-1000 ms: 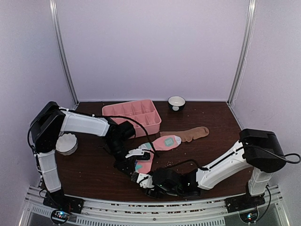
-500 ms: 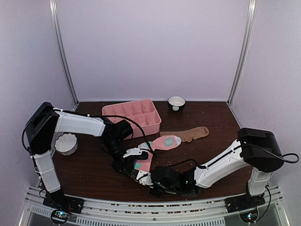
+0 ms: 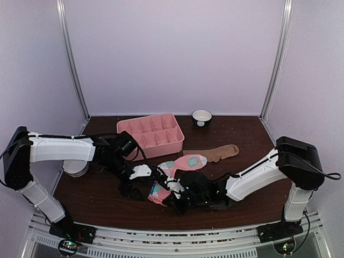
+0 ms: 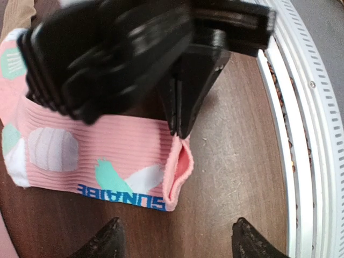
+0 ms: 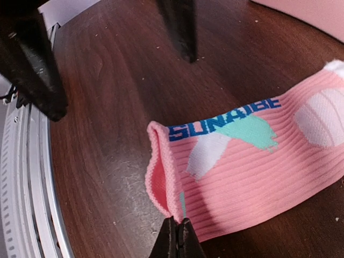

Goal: Roll the socks
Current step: Roll the sock at the center of the board.

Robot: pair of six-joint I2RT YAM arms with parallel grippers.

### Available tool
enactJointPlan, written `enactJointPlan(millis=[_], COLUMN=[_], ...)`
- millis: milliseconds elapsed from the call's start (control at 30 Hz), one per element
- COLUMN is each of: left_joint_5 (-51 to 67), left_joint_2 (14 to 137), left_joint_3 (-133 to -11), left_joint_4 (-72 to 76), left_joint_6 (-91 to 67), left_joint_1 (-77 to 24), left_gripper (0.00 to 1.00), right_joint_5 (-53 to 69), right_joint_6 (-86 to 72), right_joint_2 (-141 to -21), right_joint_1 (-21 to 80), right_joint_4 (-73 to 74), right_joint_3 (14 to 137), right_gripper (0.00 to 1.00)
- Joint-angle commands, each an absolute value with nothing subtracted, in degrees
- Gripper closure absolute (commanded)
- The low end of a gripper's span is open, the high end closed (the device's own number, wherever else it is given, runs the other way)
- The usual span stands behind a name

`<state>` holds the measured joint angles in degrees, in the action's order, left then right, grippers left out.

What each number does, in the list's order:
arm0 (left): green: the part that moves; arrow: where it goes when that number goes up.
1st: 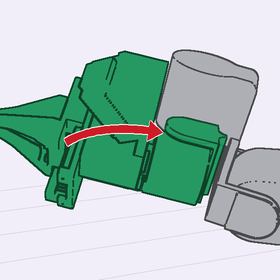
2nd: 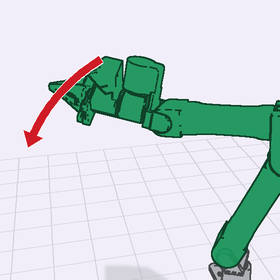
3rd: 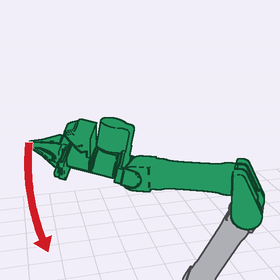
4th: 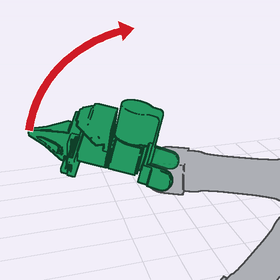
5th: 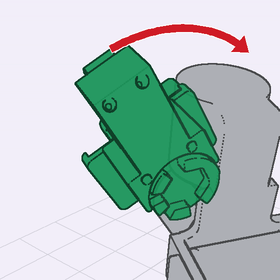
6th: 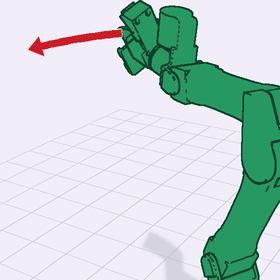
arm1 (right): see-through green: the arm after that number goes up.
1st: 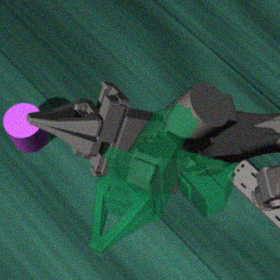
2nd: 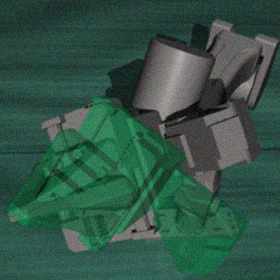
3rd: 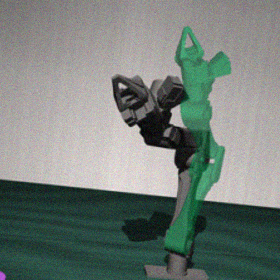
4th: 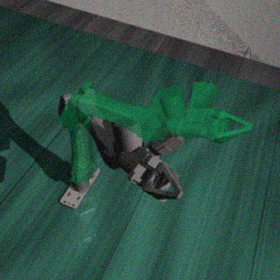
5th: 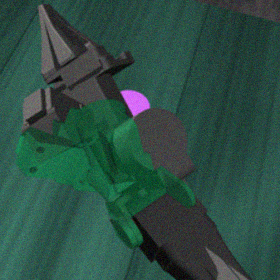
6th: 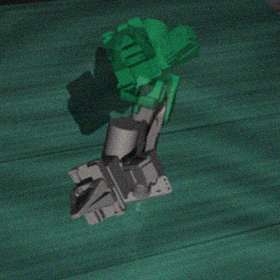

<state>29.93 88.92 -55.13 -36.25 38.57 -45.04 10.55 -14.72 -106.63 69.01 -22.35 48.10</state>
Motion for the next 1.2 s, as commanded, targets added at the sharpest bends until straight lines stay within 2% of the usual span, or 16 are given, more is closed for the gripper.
enactJointPlan(millis=[0, 100, 200, 533, 833, 900, 1067, 1167], left_joint_5=[29.02, 28.32, 26.2, 15.51, 11.18, 9.97, 21.49, 22.84], left_joint_2=[85.33, 84.77, 85.47, 86.14, 88.64, 89.18, 88.18, 89.8], left_joint_3=[-53.05, -51.84, -51.45, -47.44, -50.04, -52.48, -57.59, -58.97], left_joint_4=[-29.93, -28.85, -28.21, -23.05, -23.12, -24.39, -27.97, -27.62], left_joint_6=[40.3, 41.13, 42.23, 48.84, 50.63, 48.68, 41.81, 38.73], left_joint_1=[-44.8, -45.8, -47.46, -55.0, -57.99, -57.5, -48.73, -45.21], left_gripper=[0.33, 0.35, 0.36, 0.42, 0.45, 0.45, 0.46, 0.48], right_joint_5=[21.97, 25.85, 26.87, 29.58, 31.82, 31.91, 31.16, 29.86], right_joint_6=[-25.71, -28.07, -29.1, -34.36, -35.77, -35.75, -35.73, -36.17], right_joint_2=[-110.47, -113.5, -114.33, -114.3, -113.35, -112.65, -109.69, -107.32], right_joint_1=[65.15, 63.13, 62.65, 61.7, 61.54, 61.6, 61.71, 62.26], right_joint_4=[-21.9, -13.62, -11.69, -10.38, -13.89, -14.87, -17.8, -20.02], right_joint_3=[49.94, 54.69, 55.92, 57.3, 57.71, 56.96, 52.29, 47.73], right_gripper=[1.0, 1.0, 1.0, 1.0, 1.0, 1.0, 1.0, 1.0])
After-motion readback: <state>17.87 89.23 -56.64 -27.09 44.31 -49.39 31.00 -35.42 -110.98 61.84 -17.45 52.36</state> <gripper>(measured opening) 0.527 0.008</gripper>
